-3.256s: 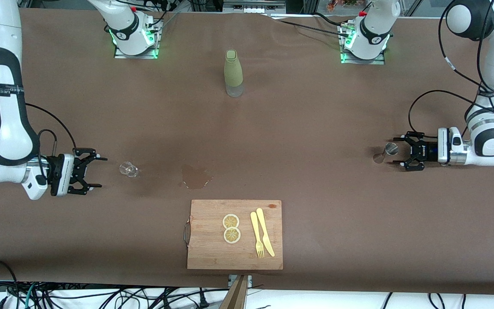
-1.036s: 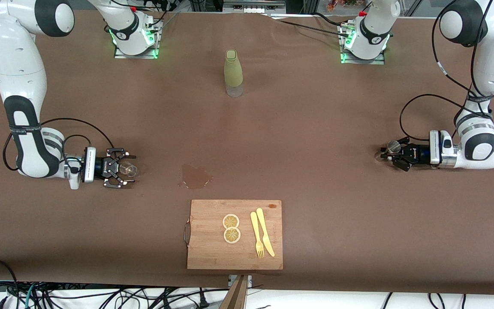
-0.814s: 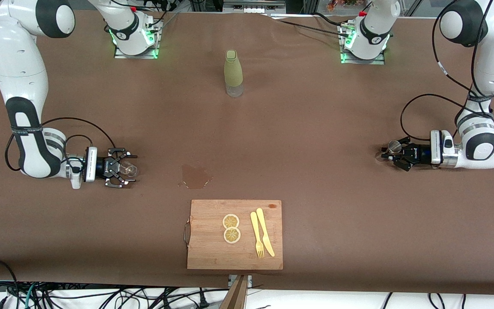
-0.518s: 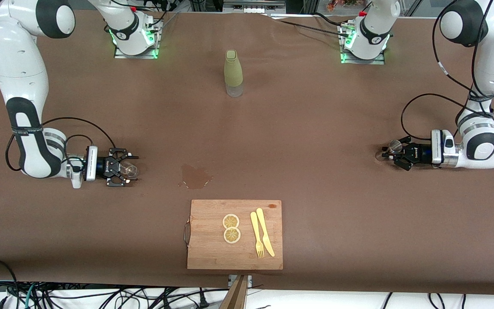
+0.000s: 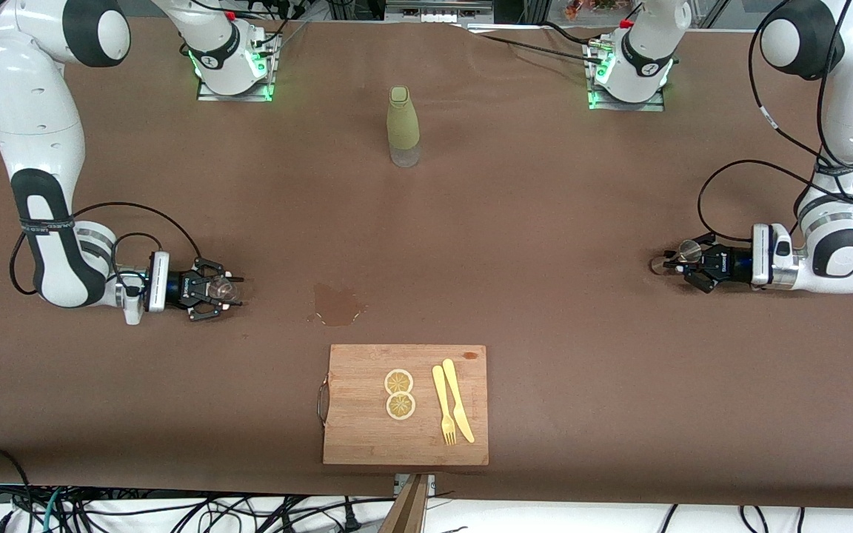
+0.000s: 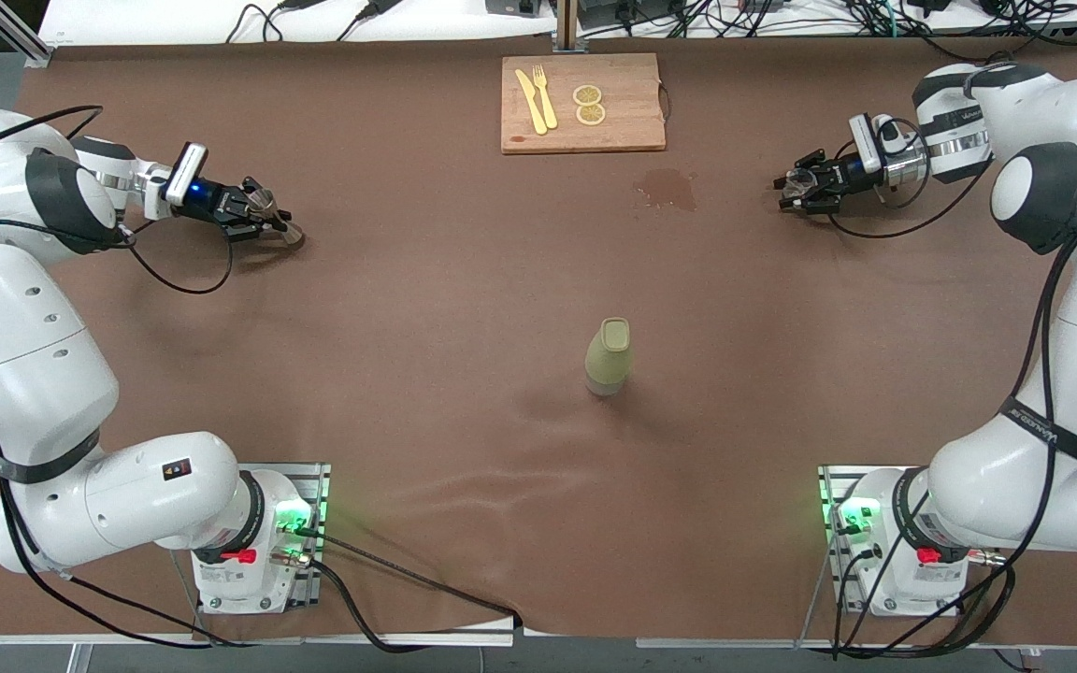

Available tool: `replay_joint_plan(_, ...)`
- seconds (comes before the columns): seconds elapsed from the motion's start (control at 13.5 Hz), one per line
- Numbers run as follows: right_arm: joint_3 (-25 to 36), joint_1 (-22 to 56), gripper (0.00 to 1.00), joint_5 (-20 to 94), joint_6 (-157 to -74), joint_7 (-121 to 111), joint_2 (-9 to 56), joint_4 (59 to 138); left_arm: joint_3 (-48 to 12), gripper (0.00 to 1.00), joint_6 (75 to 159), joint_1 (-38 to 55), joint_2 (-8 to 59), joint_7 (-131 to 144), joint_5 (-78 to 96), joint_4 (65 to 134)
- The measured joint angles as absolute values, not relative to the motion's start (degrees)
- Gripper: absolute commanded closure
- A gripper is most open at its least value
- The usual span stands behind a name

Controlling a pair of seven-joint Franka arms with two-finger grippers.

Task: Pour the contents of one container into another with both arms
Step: 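Close the right gripper on the glass cup while the left gripper grasps the jigger, then carry the glass cup with the right gripper toward the jigger held by the left gripper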

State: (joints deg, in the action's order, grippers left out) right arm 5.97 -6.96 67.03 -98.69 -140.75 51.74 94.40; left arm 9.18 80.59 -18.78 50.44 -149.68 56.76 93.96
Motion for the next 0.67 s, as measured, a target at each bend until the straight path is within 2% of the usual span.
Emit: replay_joint_plan(0.67,5.2,-6.2,0.63,67.4,-98.5,-139.7,51.7,91.5,8.8,1.00,80.6,-15.2,48.5,-139.2,54.1,91.7)
